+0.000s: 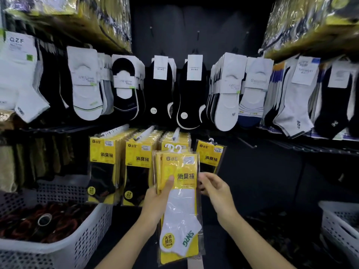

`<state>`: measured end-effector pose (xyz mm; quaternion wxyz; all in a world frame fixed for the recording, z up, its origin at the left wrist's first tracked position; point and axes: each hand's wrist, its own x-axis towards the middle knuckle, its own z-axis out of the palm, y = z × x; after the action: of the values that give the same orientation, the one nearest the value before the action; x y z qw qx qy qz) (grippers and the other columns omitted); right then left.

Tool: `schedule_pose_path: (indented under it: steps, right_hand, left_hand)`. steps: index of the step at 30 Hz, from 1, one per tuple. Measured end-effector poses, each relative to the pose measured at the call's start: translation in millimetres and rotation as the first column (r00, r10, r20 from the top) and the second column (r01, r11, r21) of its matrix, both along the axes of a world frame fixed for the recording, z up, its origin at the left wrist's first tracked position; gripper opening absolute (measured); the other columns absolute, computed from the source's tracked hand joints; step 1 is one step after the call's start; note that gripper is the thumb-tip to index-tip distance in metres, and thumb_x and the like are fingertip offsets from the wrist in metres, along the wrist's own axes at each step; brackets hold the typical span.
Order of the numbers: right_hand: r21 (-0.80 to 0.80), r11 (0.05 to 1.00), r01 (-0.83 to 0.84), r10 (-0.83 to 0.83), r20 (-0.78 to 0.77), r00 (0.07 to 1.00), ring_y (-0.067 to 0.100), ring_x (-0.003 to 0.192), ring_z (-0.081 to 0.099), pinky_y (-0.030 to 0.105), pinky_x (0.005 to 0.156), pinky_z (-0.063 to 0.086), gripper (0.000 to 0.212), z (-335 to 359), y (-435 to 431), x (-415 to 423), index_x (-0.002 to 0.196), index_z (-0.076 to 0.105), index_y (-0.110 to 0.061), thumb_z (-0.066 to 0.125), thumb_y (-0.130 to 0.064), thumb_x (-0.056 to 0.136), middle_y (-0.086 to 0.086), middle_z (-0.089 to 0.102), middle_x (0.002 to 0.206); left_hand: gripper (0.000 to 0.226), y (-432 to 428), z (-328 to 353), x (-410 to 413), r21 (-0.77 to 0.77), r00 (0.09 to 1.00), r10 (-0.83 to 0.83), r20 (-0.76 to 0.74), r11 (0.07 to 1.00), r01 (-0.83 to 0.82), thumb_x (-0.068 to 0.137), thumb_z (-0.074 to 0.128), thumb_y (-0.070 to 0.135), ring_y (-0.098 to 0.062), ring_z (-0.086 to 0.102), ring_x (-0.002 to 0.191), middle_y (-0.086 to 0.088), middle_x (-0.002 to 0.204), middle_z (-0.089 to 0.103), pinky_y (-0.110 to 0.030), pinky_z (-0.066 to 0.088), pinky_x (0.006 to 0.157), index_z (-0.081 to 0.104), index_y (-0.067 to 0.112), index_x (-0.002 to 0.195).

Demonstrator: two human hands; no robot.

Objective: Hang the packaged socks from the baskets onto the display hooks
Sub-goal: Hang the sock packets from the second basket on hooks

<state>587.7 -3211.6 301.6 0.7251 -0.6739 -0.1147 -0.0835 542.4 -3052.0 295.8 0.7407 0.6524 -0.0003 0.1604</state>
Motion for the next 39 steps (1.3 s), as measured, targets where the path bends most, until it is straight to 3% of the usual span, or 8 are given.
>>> schedule_pose_path:
  steps: [4, 9, 12, 17, 22, 28, 35, 39]
  right_hand:
    - [0.045, 0.999, -0.017, 0.015, 0.04, 0.999, 0.009, 0.081, 0.068, 0.018, 0.072, 0.054, 0.016, 6, 5, -20, 0.09, 0.068, -0.012, 0.073, -0.023, 0.08, 0.0, 0.073, 0.088]
    - [0.117, 0.993, -0.02, 0.023, -0.023, 0.999, 0.01, 0.078, 0.07, 0.018, 0.066, 0.054, 0.012, 5, -7, -23, 0.092, 0.064, -0.01, 0.066, -0.02, 0.087, 0.002, 0.075, 0.089]
    - [0.151, 0.986, 0.064, -0.054, -0.069, 0.996, 0.021, 0.089, 0.07, 0.033, 0.082, 0.056, 0.012, 3, -21, -18, 0.1, 0.066, -0.011, 0.061, -0.017, 0.091, 0.009, 0.074, 0.097]
    - [0.154, 0.955, 0.254, -0.239, -0.111, 0.965, 0.029, 0.092, 0.065, 0.048, 0.09, 0.05, 0.006, 6, -48, 0, 0.09, 0.062, -0.012, 0.057, -0.012, 0.094, 0.014, 0.071, 0.097]
    - [0.077, 0.941, 0.331, -0.327, -0.056, 0.943, 0.019, 0.078, 0.062, 0.038, 0.077, 0.05, 0.011, 20, -62, 28, 0.084, 0.059, -0.015, 0.057, -0.012, 0.094, 0.007, 0.065, 0.087]
    - [-0.061, 0.956, 0.287, -0.283, 0.059, 0.957, -0.005, 0.057, 0.061, 0.009, 0.05, 0.044, 0.01, 26, -53, 57, 0.084, 0.057, -0.013, 0.057, -0.011, 0.093, -0.004, 0.064, 0.074]
    - [-0.045, 0.94, 0.339, -0.342, -0.107, 0.934, 0.02, 0.079, 0.062, 0.03, 0.07, 0.05, 0.012, 8, -45, 93, 0.086, 0.065, -0.007, 0.066, -0.019, 0.089, 0.008, 0.067, 0.087]
    - [0.002, 0.894, 0.448, -0.434, -0.243, 0.867, 0.024, 0.087, 0.062, 0.038, 0.081, 0.053, 0.022, -3, -40, 107, 0.082, 0.064, -0.009, 0.075, -0.028, 0.081, 0.01, 0.067, 0.09]
  left_hand:
    - [0.033, -11, 6, -6, -0.025, 0.998, 0.048, 0.031, 0.999, -0.047, 0.064, 0.067, 0.052, 0.001, 0.069, 0.066, 0.017, 0.071, 0.073, -0.01, 0.047, 0.046, 0.068, 0.027, 0.086]
    - [0.05, -6, 4, -10, 0.046, 1.0, 0.008, 0.002, 0.999, -0.008, 0.077, 0.049, 0.062, -0.006, 0.067, 0.067, 0.008, 0.073, 0.071, -0.01, 0.046, 0.056, 0.063, 0.014, 0.081]
    - [0.051, 3, 0, -8, 0.116, 0.997, 0.069, -0.027, 0.991, -0.065, 0.075, 0.044, 0.067, -0.012, 0.044, 0.06, -0.001, 0.063, 0.039, -0.017, 0.036, 0.058, 0.046, 0.016, 0.077]
    - [0.046, 21, -1, -2, 0.128, 0.982, 0.191, -0.007, 0.974, -0.188, 0.081, 0.049, 0.057, -0.004, 0.032, 0.042, 0.011, 0.043, 0.029, -0.019, 0.033, 0.055, 0.039, 0.019, 0.056]
    - [0.051, 37, -5, 10, 0.142, 0.973, 0.226, -0.034, 0.965, -0.219, 0.078, 0.049, 0.064, -0.014, 0.039, 0.068, -0.003, 0.07, 0.039, -0.02, 0.031, 0.06, 0.044, 0.013, 0.076]
    - [0.055, 40, -9, 17, 0.142, 0.968, 0.24, -0.071, 0.963, -0.228, 0.074, 0.048, 0.068, -0.014, 0.043, 0.071, -0.004, 0.075, 0.044, -0.02, 0.032, 0.061, 0.047, 0.013, 0.084]
    - [0.045, 39, -15, 24, 0.145, 0.966, 0.251, -0.066, 0.96, -0.24, 0.078, 0.05, 0.063, -0.004, 0.035, 0.06, 0.003, 0.073, 0.042, -0.017, 0.028, 0.055, 0.043, 0.019, 0.076]
    - [0.052, 34, -13, 20, 0.148, 0.961, 0.27, -0.059, 0.955, -0.259, 0.079, 0.053, 0.058, -0.007, 0.027, 0.048, 0.012, 0.046, 0.024, -0.022, 0.031, 0.056, 0.025, 0.019, 0.061]
